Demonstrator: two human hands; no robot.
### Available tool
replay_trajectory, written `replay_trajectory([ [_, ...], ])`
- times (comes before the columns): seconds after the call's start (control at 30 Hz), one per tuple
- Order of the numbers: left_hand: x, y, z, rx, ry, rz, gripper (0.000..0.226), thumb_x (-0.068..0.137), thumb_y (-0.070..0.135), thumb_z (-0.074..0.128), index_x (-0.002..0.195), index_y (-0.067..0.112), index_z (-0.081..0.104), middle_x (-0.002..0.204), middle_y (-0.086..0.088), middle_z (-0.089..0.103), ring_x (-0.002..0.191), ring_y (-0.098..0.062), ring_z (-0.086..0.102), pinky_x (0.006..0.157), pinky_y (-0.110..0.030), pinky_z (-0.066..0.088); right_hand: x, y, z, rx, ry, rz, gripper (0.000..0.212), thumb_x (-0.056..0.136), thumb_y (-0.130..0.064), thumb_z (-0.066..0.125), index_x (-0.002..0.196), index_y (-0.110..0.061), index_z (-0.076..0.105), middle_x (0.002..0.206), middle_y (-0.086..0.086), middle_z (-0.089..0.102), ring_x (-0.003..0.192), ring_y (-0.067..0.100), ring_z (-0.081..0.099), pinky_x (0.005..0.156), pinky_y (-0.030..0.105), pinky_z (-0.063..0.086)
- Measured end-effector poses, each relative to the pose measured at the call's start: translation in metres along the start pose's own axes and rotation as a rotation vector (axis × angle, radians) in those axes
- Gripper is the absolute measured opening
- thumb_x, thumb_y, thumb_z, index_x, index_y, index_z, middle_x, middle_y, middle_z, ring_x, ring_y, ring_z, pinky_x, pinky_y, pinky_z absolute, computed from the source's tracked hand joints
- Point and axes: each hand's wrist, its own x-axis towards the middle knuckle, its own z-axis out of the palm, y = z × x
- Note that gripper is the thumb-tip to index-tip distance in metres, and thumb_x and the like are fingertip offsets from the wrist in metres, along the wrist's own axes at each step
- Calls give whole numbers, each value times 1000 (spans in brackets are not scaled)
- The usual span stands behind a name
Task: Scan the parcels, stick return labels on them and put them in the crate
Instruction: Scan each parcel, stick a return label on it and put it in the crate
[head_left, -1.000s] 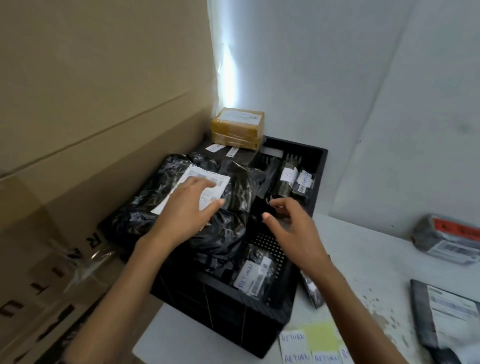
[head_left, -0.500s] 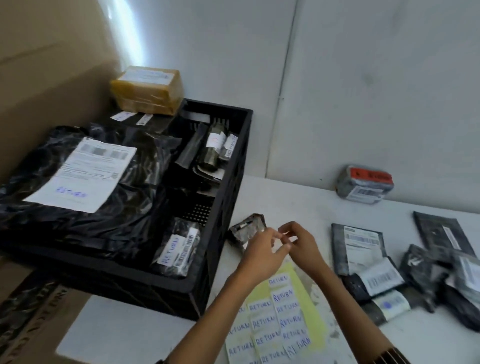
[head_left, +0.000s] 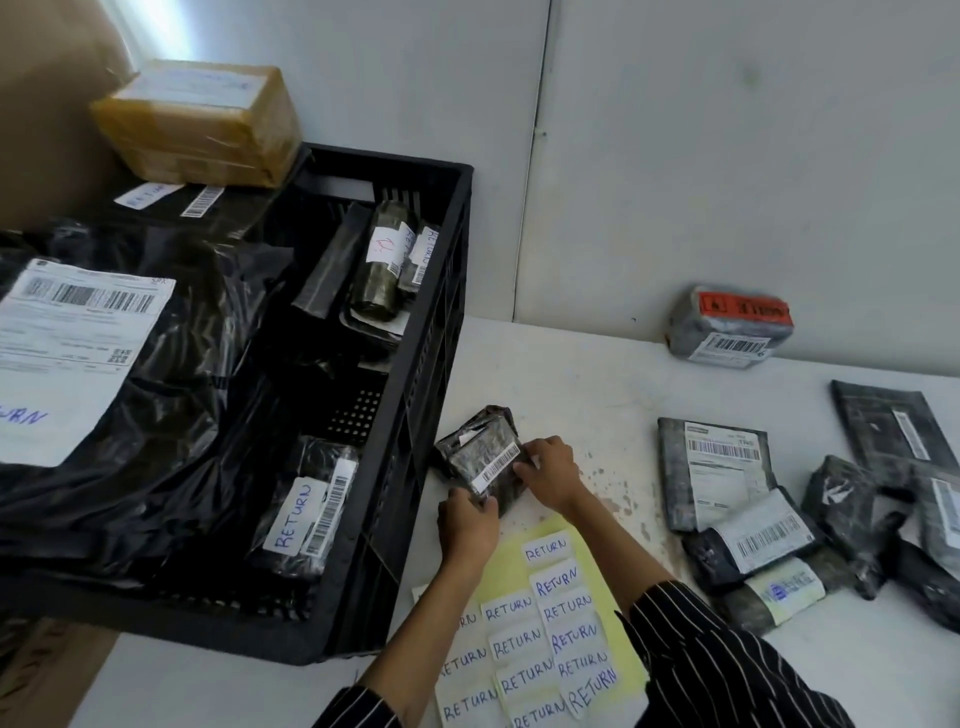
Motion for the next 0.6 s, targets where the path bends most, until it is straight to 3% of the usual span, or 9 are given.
replay_trajectory([
  [0.13,-12,4,0,-99,9,50,14,95,15,53,100,4,45,97,-10,58,88,-24,59,68,-28,42,-15,6,-7,360,0,24,14,88,-13,59,99,-6,55,99,9,57,98,27,55,85,40,47],
  [0.23,-24,5,0,-127,-4,128,24,94,17,53,114,3,48,104,-11,60,84,-19,56,68,-25,40,-44,15,-23,611,-7,58,14,90,-11,60,99,-5,53,97,10,60,89,22,58,77,32,48],
  [0.3,-34,3,3,-116,-27,174,27,94,18,55,117,6,51,105,-10,61,90,-21,57,71,-26,43,-69,25,-35,667,-9,65,13,90,-12,60,99,-6,54,96,9,59,86,18,57,70,25,47],
  [0.47,-73,-10,22,-178,-179,203,9,93,14,56,103,15,56,101,-3,63,95,-19,60,85,-38,53,-142,63,-55,830,26,130,7,91,-6,57,88,-9,52,83,8,61,77,18,59,70,32,49],
  [0.53,-91,-18,37,-167,-224,207,8,93,17,58,100,15,56,99,-4,62,95,-20,60,83,-40,54,-174,84,-60,861,61,151,9,91,-5,57,85,-11,53,77,5,61,74,16,59,69,31,50],
  [0.6,-108,-29,54,-124,-245,217,10,93,20,59,102,16,55,99,-4,61,94,-20,60,77,-34,53,-203,109,-63,872,107,185,6,91,-4,57,88,-8,54,75,4,61,72,15,58,66,29,49],
])
